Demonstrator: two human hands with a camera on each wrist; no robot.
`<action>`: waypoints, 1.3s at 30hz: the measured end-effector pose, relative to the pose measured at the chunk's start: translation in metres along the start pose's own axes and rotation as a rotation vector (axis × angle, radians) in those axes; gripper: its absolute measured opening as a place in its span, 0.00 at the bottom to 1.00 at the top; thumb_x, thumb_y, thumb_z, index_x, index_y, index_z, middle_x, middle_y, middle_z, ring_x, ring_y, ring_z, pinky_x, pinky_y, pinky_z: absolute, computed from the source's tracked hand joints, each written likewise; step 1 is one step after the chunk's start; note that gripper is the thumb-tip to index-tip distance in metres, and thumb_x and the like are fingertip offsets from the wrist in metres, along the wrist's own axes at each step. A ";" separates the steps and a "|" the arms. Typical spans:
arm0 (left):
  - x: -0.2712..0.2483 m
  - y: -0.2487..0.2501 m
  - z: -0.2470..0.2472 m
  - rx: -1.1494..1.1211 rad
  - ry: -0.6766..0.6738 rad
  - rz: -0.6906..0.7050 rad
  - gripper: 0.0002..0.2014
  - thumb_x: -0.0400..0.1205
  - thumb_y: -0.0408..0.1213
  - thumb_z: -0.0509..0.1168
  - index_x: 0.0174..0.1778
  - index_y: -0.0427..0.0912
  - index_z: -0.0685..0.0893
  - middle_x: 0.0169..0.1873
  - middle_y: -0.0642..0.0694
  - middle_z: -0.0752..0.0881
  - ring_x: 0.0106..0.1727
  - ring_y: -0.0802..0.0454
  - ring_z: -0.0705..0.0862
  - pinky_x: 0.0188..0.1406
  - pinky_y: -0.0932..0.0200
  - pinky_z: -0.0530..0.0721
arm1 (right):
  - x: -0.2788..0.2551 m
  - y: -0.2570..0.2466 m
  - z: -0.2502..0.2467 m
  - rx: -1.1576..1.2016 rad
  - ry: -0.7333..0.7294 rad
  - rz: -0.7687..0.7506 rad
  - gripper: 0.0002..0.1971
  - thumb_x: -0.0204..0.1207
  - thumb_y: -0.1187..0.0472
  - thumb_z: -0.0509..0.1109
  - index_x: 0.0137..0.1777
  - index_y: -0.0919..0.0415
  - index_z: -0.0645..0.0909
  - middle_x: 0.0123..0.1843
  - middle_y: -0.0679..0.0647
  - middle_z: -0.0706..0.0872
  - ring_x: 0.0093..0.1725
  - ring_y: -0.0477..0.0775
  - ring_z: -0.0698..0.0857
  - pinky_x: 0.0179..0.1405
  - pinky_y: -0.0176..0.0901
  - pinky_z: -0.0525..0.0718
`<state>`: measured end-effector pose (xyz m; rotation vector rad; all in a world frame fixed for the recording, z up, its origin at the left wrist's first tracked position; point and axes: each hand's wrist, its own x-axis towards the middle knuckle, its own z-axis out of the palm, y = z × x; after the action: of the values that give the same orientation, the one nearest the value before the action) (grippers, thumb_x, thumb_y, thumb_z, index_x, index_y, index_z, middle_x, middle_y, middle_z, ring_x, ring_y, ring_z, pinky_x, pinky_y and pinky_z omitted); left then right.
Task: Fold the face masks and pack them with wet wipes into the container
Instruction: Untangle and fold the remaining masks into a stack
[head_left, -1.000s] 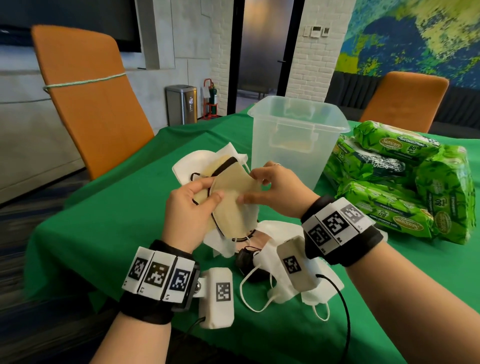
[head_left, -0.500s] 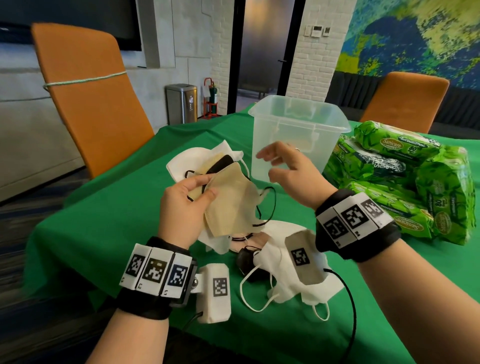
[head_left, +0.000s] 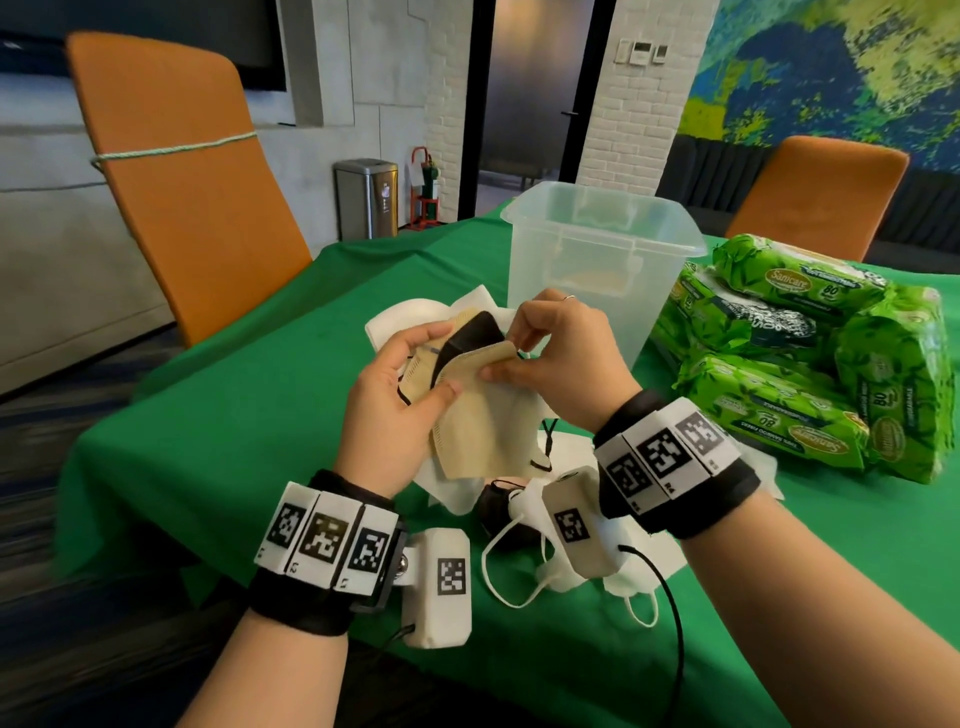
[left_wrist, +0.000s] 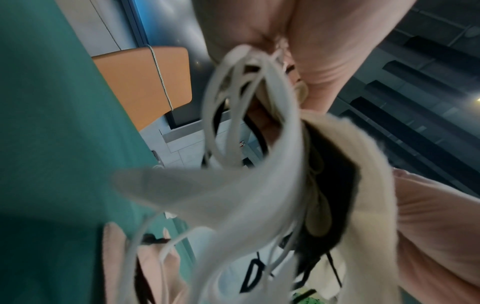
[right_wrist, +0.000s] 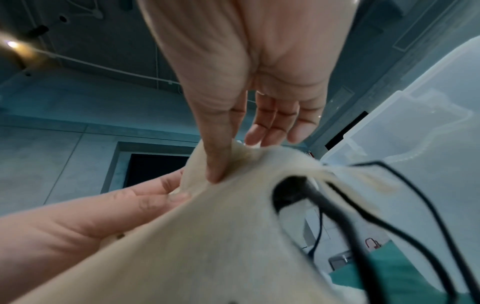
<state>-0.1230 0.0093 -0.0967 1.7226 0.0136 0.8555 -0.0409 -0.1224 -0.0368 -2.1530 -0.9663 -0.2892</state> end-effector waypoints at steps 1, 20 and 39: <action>0.000 0.000 0.000 0.000 0.001 0.001 0.22 0.74 0.23 0.70 0.58 0.51 0.80 0.55 0.59 0.84 0.59 0.67 0.81 0.63 0.72 0.74 | -0.001 0.000 0.000 0.008 0.026 -0.015 0.20 0.57 0.62 0.83 0.26 0.49 0.71 0.36 0.50 0.75 0.34 0.46 0.74 0.33 0.26 0.69; -0.015 0.014 -0.006 -0.025 -0.065 0.017 0.14 0.79 0.24 0.66 0.52 0.50 0.82 0.50 0.61 0.84 0.54 0.74 0.81 0.55 0.79 0.73 | -0.021 -0.017 -0.003 0.010 0.106 -0.081 0.09 0.60 0.62 0.82 0.37 0.62 0.85 0.41 0.53 0.75 0.40 0.49 0.73 0.38 0.25 0.67; -0.056 0.004 0.005 -0.116 0.007 -0.056 0.27 0.72 0.20 0.71 0.56 0.57 0.80 0.55 0.59 0.84 0.58 0.64 0.83 0.61 0.66 0.79 | -0.091 0.006 0.005 0.425 -0.013 0.131 0.14 0.67 0.69 0.77 0.34 0.46 0.82 0.34 0.46 0.84 0.38 0.48 0.81 0.43 0.46 0.80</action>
<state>-0.1629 -0.0205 -0.1233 1.6038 0.0163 0.8060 -0.0999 -0.1712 -0.0861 -1.8171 -0.8052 -0.0027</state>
